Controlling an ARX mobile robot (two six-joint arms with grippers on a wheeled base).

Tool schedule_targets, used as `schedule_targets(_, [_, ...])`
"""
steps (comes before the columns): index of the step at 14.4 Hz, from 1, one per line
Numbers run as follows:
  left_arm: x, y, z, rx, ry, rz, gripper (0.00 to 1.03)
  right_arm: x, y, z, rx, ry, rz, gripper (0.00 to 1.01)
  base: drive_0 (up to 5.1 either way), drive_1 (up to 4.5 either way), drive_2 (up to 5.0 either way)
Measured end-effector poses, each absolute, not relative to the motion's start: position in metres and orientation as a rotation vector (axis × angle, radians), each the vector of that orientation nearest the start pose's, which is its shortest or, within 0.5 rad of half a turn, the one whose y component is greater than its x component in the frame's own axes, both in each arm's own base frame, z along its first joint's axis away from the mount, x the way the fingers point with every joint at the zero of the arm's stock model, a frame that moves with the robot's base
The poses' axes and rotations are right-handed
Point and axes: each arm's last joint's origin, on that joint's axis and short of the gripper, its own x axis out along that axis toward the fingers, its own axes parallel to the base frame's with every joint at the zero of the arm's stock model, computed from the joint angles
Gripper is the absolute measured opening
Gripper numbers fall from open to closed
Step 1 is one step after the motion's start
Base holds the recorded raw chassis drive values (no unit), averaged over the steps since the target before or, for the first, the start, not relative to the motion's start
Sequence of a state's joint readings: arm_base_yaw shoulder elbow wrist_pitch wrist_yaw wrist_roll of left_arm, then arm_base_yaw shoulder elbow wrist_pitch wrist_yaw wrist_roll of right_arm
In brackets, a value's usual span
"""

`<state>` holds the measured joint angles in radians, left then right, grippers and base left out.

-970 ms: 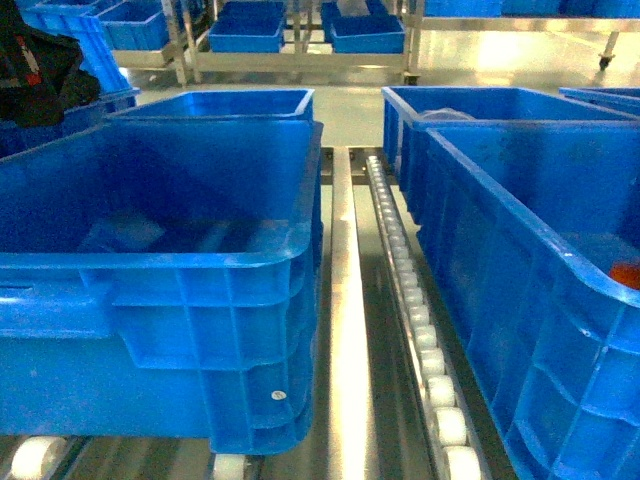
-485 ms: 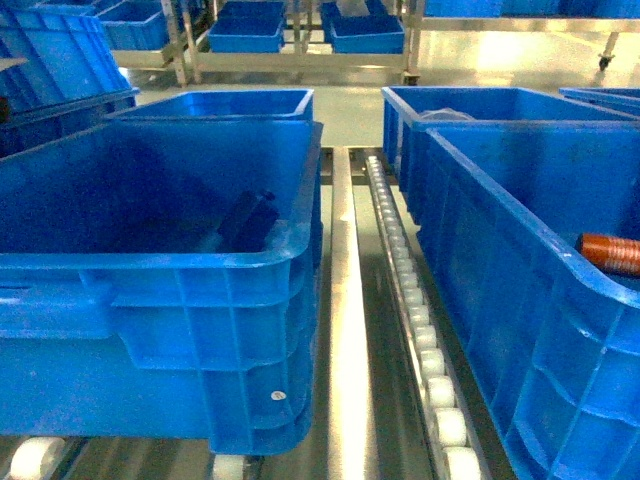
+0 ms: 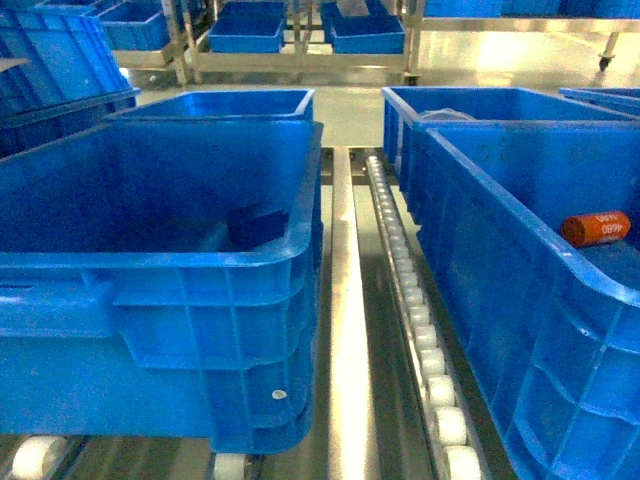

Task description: Sort blue parts and orange caps into right shelf containers

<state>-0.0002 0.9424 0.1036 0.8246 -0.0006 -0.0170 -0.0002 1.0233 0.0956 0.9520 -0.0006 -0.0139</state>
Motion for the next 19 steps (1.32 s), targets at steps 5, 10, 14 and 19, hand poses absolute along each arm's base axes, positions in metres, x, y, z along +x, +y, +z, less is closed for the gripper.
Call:
schedule_targets(5, [0.143,0.0,0.164,-0.017,0.007,0.0,0.02,0.146,0.0,0.163,-0.014,0.015,0.0,0.02,0.0,0.0,0.0])
schedule_targets(10, [0.13,0.0,0.168,-0.017,-0.004,0.0,0.02,0.133,0.0,0.168,-0.014,-0.002,0.0,0.02,0.0,0.0,0.0])
schedule_targets(14, [0.12,0.0,0.17,-0.017,-0.01,0.0,0.02,0.122,0.0,0.17,-0.014,-0.01,0.0,0.02,0.0,0.0,0.0])
schedule_targets(19, [0.112,0.0,0.17,-0.017,-0.012,0.0,0.02,0.113,0.0,0.171,-0.014,-0.013,0.0,0.02,0.0,0.0,0.0])
